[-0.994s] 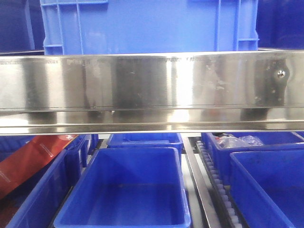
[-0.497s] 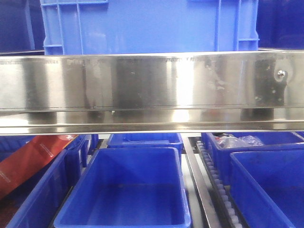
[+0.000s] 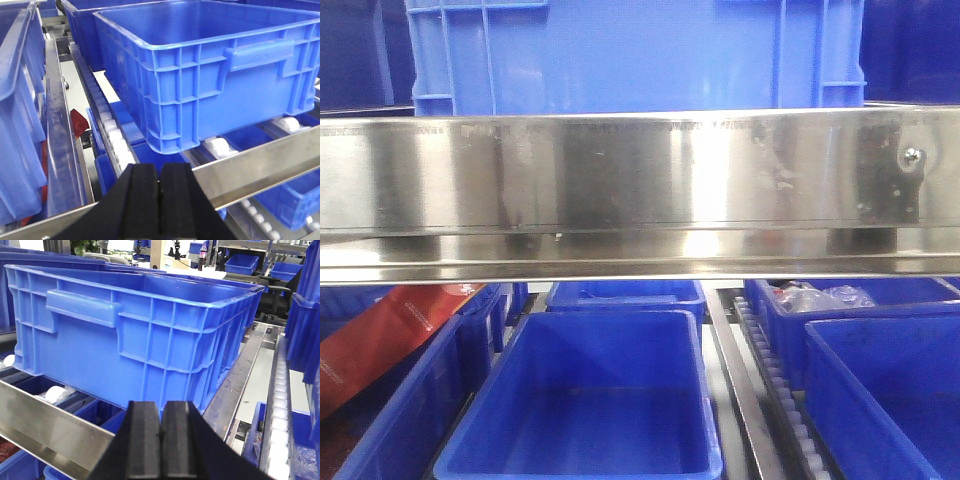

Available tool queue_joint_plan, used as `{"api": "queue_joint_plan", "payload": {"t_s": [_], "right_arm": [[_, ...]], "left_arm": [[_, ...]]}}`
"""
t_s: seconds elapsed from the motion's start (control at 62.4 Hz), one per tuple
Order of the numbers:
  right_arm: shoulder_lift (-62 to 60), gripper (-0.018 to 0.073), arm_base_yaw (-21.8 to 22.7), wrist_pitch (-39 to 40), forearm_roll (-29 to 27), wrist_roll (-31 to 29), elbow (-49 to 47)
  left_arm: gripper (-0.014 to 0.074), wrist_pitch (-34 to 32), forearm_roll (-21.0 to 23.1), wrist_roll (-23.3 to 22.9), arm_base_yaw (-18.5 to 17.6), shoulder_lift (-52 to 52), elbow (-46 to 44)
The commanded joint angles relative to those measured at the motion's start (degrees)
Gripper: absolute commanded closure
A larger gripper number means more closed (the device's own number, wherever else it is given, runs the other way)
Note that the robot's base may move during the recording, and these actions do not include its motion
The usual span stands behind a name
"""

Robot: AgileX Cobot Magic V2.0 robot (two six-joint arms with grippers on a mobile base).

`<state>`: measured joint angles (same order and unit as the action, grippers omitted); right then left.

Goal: Place cylindrical capacitor in blue bin on shelf

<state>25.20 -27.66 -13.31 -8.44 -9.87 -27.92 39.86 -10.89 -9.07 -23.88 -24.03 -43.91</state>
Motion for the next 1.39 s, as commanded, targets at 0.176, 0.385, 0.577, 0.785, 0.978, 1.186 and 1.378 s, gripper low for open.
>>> {"api": "queue_joint_plan", "payload": {"t_s": [0.176, 0.385, 0.577, 0.785, 0.978, 1.186, 1.378], "right_arm": [[-0.3, 0.0722, 0.0, 1.8, 0.3, -0.1, 0.0], [-0.3, 0.0722, 0.0, 1.8, 0.3, -0.1, 0.0], [-0.3, 0.0722, 0.0, 1.8, 0.3, -0.1, 0.0], [-0.3, 0.0722, 0.0, 1.8, 0.3, -0.1, 0.0], [-0.3, 0.0722, 0.0, 1.8, 0.3, -0.1, 0.0], [-0.3, 0.0722, 0.0, 1.8, 0.3, -0.1, 0.0], [-0.3, 0.0722, 0.0, 1.8, 0.3, -0.1, 0.0]], "left_arm": [[0.0707, -16.3, 7.8, 10.2, 14.7, 5.0, 10.2], [0.0707, -25.8, 10.4, 12.1, 23.9, 14.4, 25.1], [0.0707, -30.2, 12.0, 12.1, 26.5, 23.0, 37.0], [0.0707, -37.7, 13.9, 12.1, 28.3, 24.0, 43.9], [0.0707, -38.7, 13.9, 12.1, 28.3, 24.0, 43.9], [0.0707, -40.5, 13.9, 12.1, 28.3, 24.0, 43.9], [0.0707, -40.5, 13.9, 12.1, 28.3, 24.0, 43.9]]}}
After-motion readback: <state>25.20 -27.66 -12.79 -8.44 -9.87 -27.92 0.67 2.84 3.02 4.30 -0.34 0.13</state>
